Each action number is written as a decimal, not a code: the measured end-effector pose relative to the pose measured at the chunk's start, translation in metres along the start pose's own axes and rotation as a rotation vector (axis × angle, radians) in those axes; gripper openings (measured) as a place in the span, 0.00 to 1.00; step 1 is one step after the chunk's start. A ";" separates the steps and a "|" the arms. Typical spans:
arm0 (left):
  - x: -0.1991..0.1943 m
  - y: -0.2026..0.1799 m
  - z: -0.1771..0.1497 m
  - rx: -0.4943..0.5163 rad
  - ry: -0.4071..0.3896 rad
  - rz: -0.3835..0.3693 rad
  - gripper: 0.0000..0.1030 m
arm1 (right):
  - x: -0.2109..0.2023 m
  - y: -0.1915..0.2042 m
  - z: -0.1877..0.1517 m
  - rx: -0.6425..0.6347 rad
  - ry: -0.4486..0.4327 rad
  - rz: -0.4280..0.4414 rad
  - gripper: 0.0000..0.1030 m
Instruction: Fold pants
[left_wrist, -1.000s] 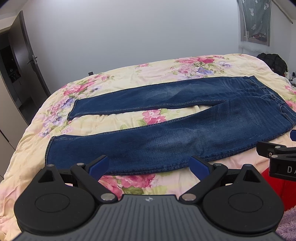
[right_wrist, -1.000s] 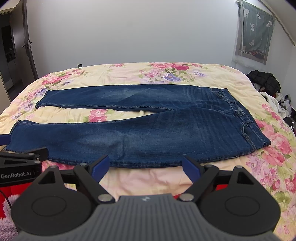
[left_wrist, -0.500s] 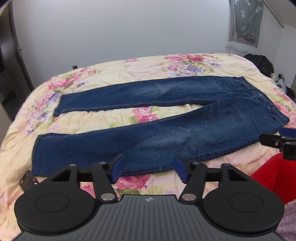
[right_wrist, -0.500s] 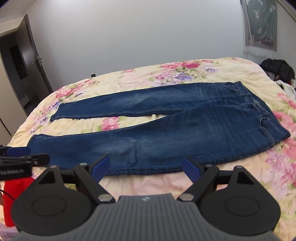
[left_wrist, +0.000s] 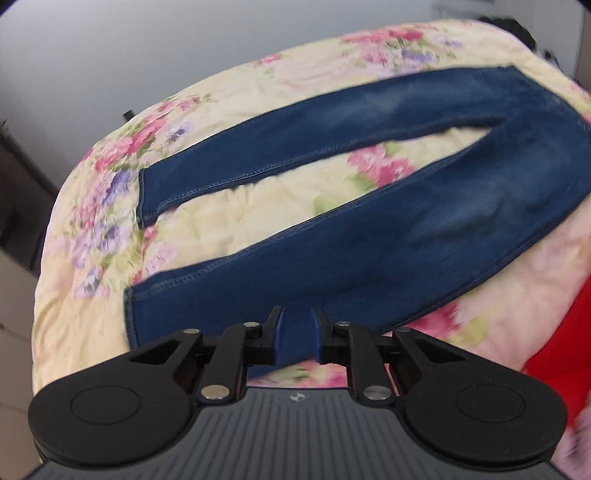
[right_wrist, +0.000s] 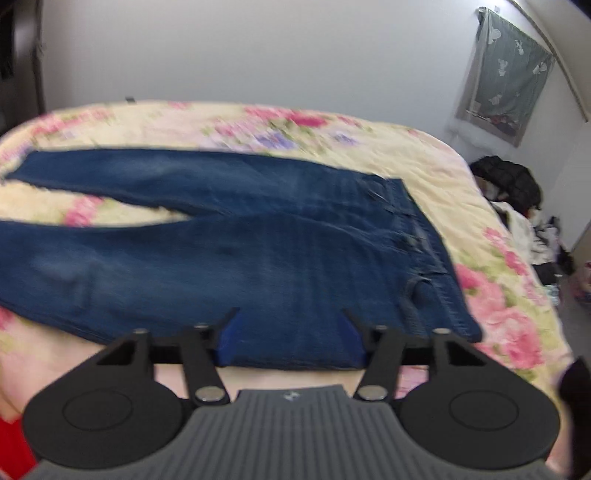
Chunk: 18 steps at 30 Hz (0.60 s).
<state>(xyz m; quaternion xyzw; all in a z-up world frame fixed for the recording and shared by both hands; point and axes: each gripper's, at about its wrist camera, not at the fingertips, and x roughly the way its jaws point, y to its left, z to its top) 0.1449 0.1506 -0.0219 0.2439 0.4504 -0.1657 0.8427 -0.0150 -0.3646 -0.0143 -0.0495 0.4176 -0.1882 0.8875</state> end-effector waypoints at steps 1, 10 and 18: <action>0.009 0.007 -0.002 0.049 0.017 0.007 0.20 | 0.006 -0.009 -0.001 0.006 0.012 -0.011 0.39; 0.073 0.026 -0.036 0.323 0.234 -0.093 0.24 | 0.046 -0.063 -0.010 0.028 0.098 -0.103 0.39; 0.107 0.022 -0.055 0.392 0.298 -0.134 0.49 | 0.061 -0.078 -0.018 0.019 0.139 -0.141 0.41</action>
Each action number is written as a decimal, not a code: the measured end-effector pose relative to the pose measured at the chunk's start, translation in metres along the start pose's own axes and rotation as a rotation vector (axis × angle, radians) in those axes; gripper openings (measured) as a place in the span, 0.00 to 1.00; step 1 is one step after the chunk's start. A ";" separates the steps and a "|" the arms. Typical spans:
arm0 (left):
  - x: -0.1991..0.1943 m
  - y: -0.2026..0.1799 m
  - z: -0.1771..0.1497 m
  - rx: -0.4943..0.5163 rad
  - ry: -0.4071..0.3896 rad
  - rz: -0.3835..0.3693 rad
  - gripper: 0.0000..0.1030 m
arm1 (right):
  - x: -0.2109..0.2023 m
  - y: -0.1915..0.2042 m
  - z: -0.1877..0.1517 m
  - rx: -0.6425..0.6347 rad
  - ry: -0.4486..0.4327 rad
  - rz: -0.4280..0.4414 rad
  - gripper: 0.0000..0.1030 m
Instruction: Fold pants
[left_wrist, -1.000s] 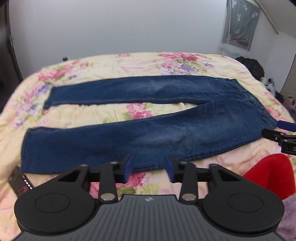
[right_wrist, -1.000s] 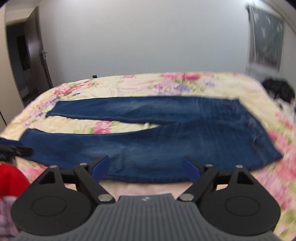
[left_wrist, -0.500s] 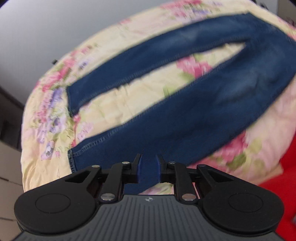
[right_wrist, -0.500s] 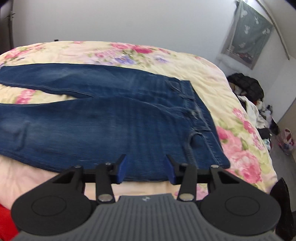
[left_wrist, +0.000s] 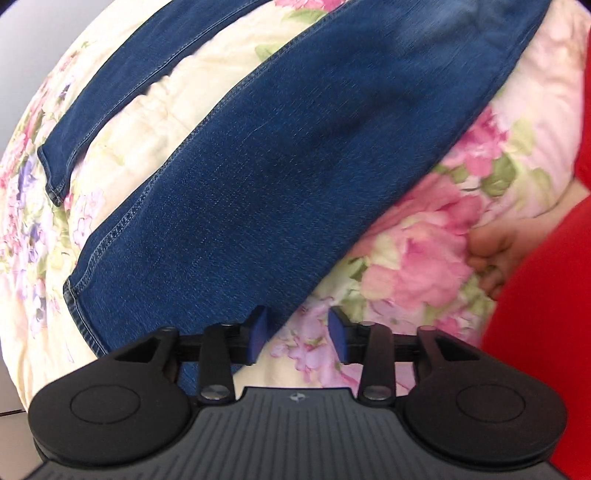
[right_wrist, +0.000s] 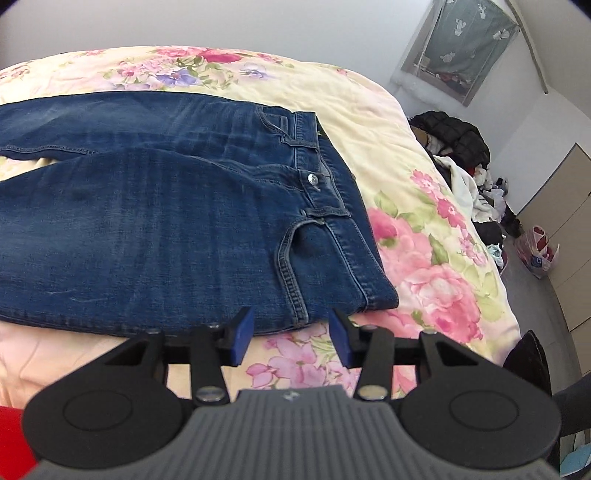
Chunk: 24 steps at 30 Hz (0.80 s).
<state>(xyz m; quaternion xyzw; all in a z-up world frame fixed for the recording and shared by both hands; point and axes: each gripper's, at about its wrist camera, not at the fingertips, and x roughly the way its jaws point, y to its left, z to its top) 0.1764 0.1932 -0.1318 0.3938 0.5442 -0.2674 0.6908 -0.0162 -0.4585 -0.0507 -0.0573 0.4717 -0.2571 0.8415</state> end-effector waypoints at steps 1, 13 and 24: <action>0.004 -0.001 0.002 0.003 -0.004 0.024 0.52 | 0.003 -0.001 -0.001 -0.013 0.003 0.002 0.41; -0.006 -0.027 0.006 -0.066 -0.099 0.267 0.09 | 0.024 -0.008 -0.023 -0.359 -0.040 0.023 0.41; -0.055 -0.021 0.019 -0.474 -0.249 0.399 0.06 | 0.039 0.022 -0.055 -0.795 -0.153 0.063 0.25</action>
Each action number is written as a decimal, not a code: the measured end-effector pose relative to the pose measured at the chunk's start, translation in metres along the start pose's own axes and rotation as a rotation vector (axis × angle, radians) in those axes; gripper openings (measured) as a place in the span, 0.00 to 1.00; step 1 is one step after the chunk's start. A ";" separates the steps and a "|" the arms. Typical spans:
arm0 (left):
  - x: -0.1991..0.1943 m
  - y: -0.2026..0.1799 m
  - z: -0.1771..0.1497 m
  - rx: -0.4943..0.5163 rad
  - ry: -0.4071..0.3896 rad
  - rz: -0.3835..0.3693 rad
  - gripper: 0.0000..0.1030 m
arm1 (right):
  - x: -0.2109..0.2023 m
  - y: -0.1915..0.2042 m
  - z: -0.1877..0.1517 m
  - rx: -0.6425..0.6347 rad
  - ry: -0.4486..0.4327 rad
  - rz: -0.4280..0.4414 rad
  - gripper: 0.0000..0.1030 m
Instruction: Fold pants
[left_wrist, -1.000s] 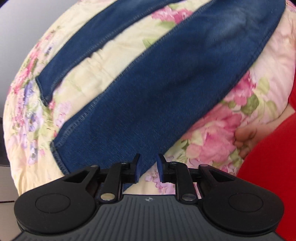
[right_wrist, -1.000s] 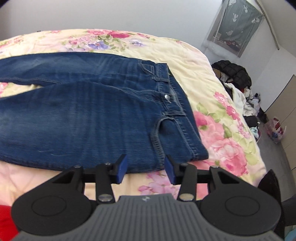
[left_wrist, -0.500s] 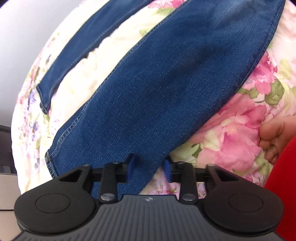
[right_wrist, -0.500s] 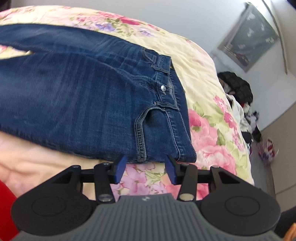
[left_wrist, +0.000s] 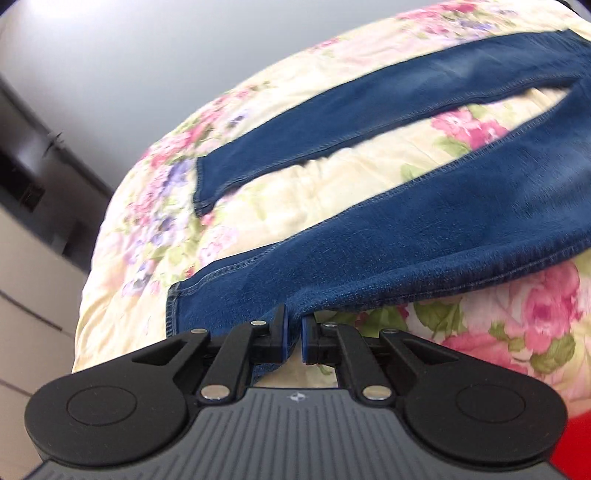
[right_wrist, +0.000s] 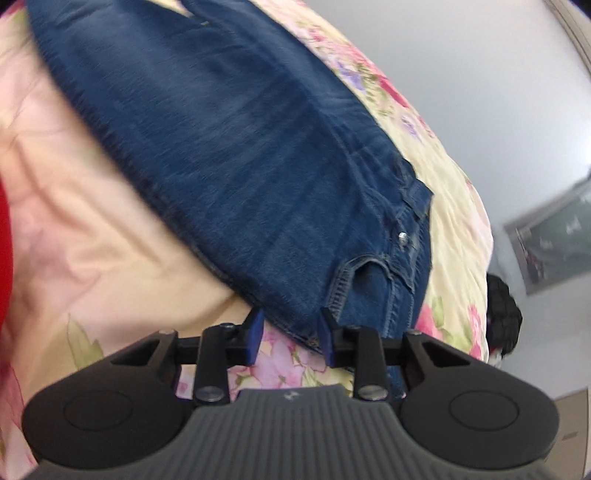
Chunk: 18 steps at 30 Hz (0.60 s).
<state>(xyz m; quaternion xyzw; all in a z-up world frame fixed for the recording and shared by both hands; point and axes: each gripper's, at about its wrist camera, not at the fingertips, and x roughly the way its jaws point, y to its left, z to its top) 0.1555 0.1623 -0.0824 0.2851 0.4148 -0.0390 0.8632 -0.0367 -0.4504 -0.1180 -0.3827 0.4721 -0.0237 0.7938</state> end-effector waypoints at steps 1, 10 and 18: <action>-0.001 0.001 0.001 -0.011 0.004 0.005 0.06 | 0.003 0.000 -0.002 -0.020 0.004 -0.003 0.25; -0.008 0.003 0.003 -0.042 0.024 0.048 0.06 | 0.016 0.014 0.000 -0.105 -0.056 -0.050 0.25; -0.012 0.002 0.005 -0.089 0.025 0.065 0.06 | 0.025 0.030 -0.007 -0.292 -0.065 -0.084 0.27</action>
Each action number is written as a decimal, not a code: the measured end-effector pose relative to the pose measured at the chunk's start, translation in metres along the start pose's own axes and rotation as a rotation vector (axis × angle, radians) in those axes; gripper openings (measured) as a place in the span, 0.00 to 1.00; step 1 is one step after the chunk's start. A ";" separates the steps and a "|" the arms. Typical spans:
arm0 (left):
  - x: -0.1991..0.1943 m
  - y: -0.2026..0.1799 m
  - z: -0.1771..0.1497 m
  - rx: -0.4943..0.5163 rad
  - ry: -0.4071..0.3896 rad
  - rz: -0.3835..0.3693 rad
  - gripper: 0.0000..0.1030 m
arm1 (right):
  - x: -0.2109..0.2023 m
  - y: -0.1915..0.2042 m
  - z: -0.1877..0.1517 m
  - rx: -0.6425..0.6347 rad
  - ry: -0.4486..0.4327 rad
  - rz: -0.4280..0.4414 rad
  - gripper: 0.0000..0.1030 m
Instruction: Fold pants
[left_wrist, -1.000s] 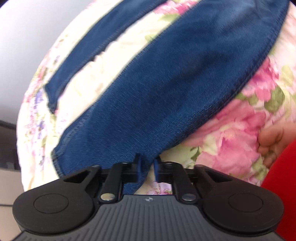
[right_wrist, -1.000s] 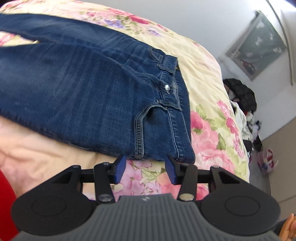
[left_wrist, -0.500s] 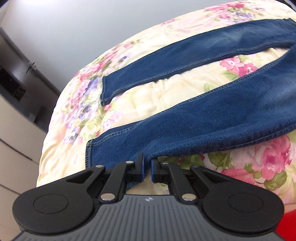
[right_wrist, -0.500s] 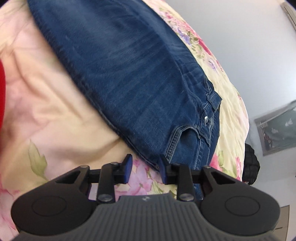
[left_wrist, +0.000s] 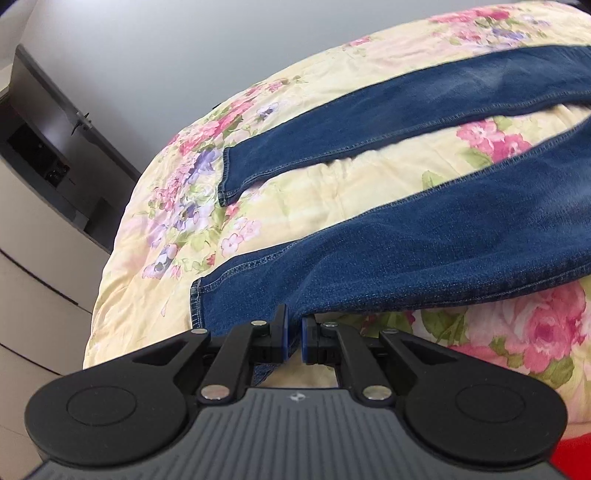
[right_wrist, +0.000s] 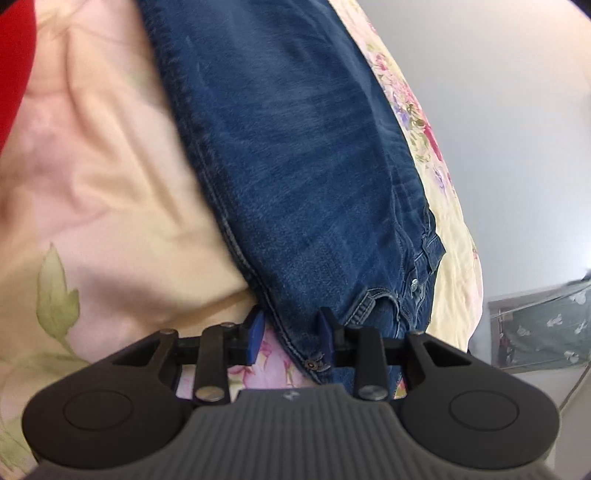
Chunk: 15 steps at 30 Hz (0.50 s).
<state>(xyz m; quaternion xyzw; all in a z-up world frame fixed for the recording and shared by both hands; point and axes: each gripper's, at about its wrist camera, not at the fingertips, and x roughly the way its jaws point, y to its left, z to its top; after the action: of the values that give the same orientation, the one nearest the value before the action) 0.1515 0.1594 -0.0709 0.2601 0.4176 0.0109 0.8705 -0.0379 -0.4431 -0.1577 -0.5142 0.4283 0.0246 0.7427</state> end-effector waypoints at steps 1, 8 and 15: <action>0.000 0.002 0.001 -0.019 -0.002 -0.004 0.06 | 0.000 0.005 -0.001 -0.029 -0.001 -0.015 0.26; -0.007 0.016 0.006 -0.109 -0.030 -0.020 0.06 | -0.014 -0.013 0.006 0.070 -0.021 -0.115 0.03; -0.013 0.044 0.049 -0.199 -0.068 -0.020 0.05 | -0.039 -0.092 0.029 0.258 -0.098 -0.236 0.00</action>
<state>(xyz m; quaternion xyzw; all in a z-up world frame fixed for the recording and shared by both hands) 0.1874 0.1728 -0.0156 0.1684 0.3871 0.0346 0.9059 -0.0009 -0.4477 -0.0608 -0.4594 0.3279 -0.0931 0.8203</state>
